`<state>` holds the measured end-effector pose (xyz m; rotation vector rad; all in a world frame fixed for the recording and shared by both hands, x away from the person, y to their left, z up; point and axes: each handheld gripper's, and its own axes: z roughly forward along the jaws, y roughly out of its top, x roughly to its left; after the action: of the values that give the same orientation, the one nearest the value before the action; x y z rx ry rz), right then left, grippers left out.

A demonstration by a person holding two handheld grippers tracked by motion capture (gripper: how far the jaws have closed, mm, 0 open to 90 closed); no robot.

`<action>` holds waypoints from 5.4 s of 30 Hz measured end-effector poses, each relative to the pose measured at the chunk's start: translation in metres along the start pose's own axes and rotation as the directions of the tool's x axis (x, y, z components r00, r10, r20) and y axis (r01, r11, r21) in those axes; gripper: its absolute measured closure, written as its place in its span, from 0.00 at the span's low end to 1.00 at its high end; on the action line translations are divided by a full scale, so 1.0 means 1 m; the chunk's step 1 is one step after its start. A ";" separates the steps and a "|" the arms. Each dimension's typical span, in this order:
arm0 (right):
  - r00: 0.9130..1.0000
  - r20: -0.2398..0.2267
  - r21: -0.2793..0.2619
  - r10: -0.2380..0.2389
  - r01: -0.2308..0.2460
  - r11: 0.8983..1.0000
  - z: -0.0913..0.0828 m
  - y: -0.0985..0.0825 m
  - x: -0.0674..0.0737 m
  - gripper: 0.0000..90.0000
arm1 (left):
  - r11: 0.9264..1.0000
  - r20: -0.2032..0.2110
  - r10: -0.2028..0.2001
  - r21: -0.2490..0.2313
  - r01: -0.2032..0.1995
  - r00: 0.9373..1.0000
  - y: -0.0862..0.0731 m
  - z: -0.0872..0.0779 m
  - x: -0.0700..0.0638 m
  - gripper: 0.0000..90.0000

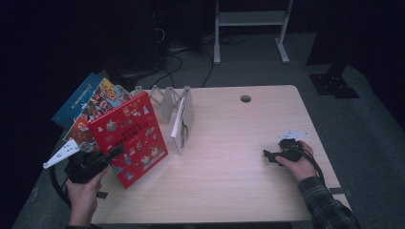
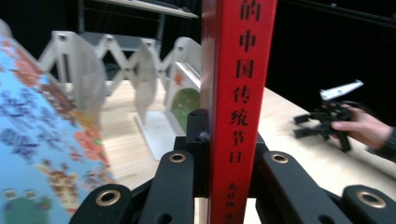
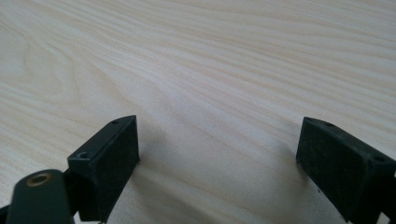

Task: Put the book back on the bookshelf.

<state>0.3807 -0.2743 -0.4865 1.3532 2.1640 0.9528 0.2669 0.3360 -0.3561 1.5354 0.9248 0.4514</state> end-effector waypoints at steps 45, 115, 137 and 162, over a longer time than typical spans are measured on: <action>1.000 -0.001 0.001 0.003 -0.003 1.000 0.001 0.001 -0.002 0.13 | 1.000 -0.292 0.001 -0.006 -0.003 0.956 0.016 0.108 0.015 0.88; 1.000 0.007 -0.001 0.009 -0.009 1.000 0.003 0.003 -0.002 0.14 | 0.988 -0.270 -0.011 0.148 0.053 0.963 -0.005 0.101 0.017 0.58; 1.000 0.006 -0.001 0.007 -0.007 1.000 0.002 0.002 -0.002 0.14 | 0.878 0.042 0.084 0.470 -0.094 0.996 -0.048 0.130 -0.041 0.19; 1.000 0.007 0.001 0.007 -0.007 1.000 0.002 0.002 -0.001 0.14 | 0.703 0.250 0.289 0.600 -0.382 0.924 -0.109 0.167 -0.074 0.00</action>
<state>0.3838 -0.2742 -0.4865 1.3630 2.1561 0.9489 0.3140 0.1671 -0.4771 2.3665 0.7135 0.2835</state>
